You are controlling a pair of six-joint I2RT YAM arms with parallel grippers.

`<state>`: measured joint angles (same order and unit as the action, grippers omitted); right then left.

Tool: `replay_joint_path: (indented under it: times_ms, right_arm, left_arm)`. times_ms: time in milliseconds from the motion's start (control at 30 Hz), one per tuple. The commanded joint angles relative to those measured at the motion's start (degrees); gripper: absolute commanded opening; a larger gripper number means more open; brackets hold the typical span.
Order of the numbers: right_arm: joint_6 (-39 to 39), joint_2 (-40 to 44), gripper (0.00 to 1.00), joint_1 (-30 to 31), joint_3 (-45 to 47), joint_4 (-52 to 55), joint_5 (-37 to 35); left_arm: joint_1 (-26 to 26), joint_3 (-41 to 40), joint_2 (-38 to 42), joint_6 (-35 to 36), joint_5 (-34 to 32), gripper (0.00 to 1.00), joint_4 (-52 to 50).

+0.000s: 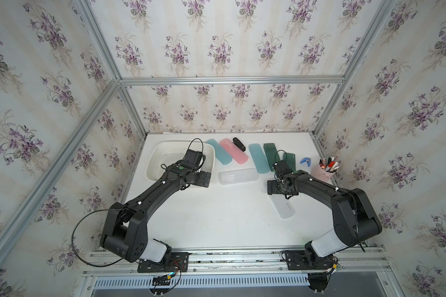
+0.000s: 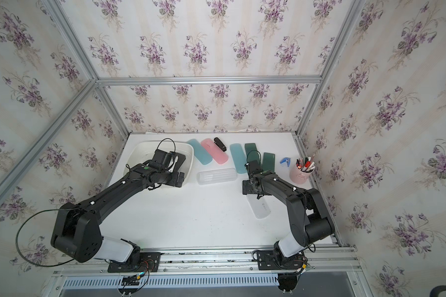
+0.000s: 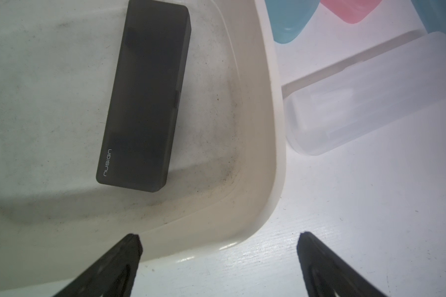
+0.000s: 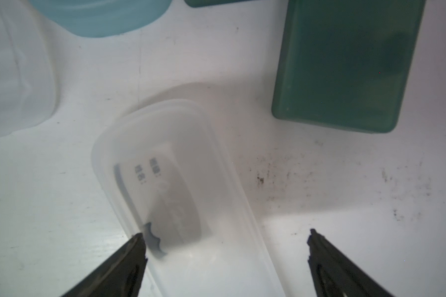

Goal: Put the pencil case into the storage box
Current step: Adjust the pencil case in the storage box.

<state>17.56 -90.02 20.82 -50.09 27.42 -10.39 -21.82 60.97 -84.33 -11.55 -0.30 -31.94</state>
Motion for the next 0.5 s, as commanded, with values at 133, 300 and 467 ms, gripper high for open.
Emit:
replay_joint_path:
  times_ms: [133, 300, 467]
  right_arm:
    - [-4.8, -4.0, 1.0, -0.4, 0.7, -2.9, 3.8]
    - [-6.2, -6.3, 0.99, -0.9, 0.9, -3.2, 4.1]
    - [-5.9, -6.1, 0.98, -1.0, 2.1, -5.0, 5.2]
  left_arm:
    - [0.5, 2.1, -2.0, 0.5, -6.9, 0.99, 0.0]
    - [6.0, 9.4, -6.6, -1.3, -8.2, 0.99, -3.7]
    - [11.5, 18.4, -15.7, -1.4, -11.7, 0.99, -7.3]
